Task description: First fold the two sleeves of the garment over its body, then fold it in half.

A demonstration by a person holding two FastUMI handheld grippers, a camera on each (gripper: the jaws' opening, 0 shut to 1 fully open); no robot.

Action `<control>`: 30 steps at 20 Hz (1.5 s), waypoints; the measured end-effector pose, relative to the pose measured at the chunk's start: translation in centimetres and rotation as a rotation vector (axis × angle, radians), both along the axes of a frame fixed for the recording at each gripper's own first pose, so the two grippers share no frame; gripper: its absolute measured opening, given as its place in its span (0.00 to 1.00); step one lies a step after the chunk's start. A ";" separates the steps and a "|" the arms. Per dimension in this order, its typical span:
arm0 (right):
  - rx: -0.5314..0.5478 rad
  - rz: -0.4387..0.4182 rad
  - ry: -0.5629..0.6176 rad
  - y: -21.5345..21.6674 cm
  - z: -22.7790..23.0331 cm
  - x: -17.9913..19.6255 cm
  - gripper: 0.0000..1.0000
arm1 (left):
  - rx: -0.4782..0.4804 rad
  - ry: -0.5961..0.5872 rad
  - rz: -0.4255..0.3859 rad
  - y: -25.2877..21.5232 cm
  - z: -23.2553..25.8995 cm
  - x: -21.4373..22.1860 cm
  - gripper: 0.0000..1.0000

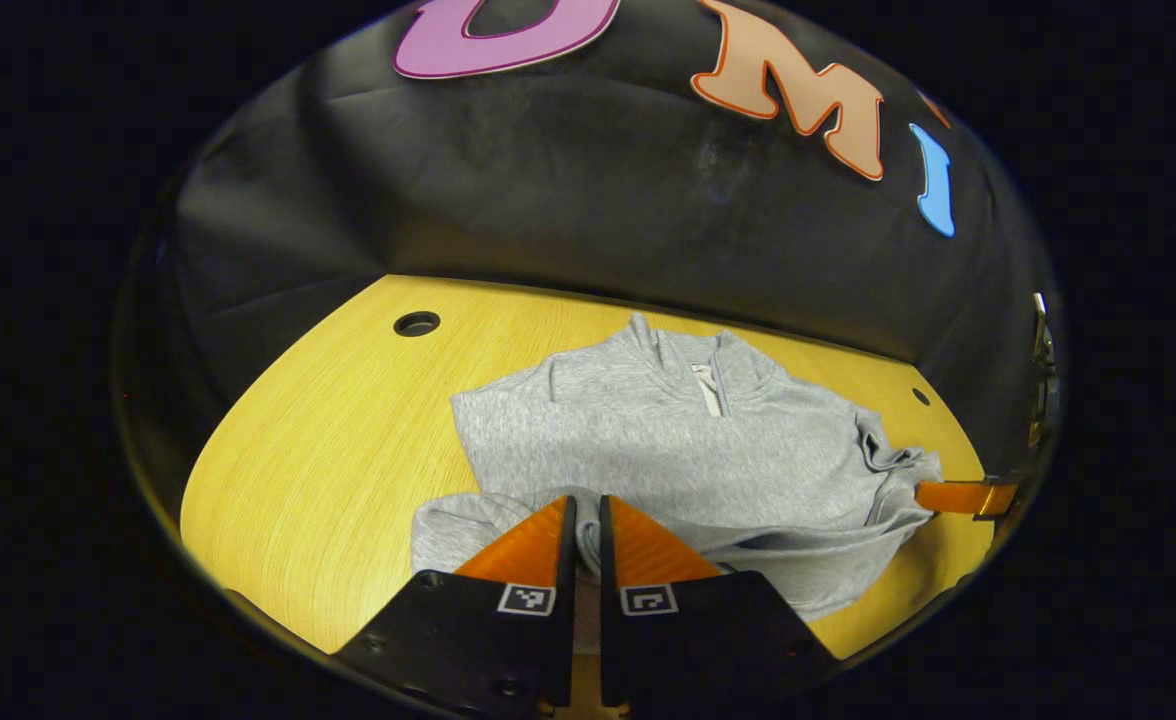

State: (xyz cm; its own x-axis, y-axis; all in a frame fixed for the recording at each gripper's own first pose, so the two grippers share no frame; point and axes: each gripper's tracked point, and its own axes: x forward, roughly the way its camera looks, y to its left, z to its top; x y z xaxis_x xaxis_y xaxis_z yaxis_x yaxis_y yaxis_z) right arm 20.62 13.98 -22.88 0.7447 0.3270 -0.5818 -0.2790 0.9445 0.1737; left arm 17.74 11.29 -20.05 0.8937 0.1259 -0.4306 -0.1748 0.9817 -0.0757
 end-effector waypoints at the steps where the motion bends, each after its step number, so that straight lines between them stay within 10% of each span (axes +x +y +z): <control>1: 0.021 -0.003 -0.019 0.3 0.6 0.4 0.34 | 0.000 -0.009 -0.003 0.0 0.3 0.2 0.13; 4: 0.051 0.001 -0.033 1.0 1.1 1.3 0.80 | 0.016 -0.056 0.031 0.6 1.2 0.7 0.55; 9: 0.081 0.027 -0.155 1.8 4.1 2.5 0.98 | 0.091 -0.190 0.078 1.9 6.0 1.7 0.88; 16: 0.102 0.023 -0.353 1.0 12.1 2.2 0.94 | 0.101 -0.297 0.087 1.9 12.4 -0.8 0.91; 30: 0.029 -0.019 -0.556 -2.4 19.7 -12.3 0.98 | 0.145 -0.346 0.040 -2.6 17.9 -14.3 0.91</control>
State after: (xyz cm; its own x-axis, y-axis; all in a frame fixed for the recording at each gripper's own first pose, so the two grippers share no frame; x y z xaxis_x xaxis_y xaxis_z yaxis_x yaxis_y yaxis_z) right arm 8.28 11.56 -3.15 0.9428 0.3209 -0.0901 -0.3194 0.9471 0.0313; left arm 3.45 8.66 -2.19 0.9763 0.2015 -0.0792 -0.2020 0.9794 0.0020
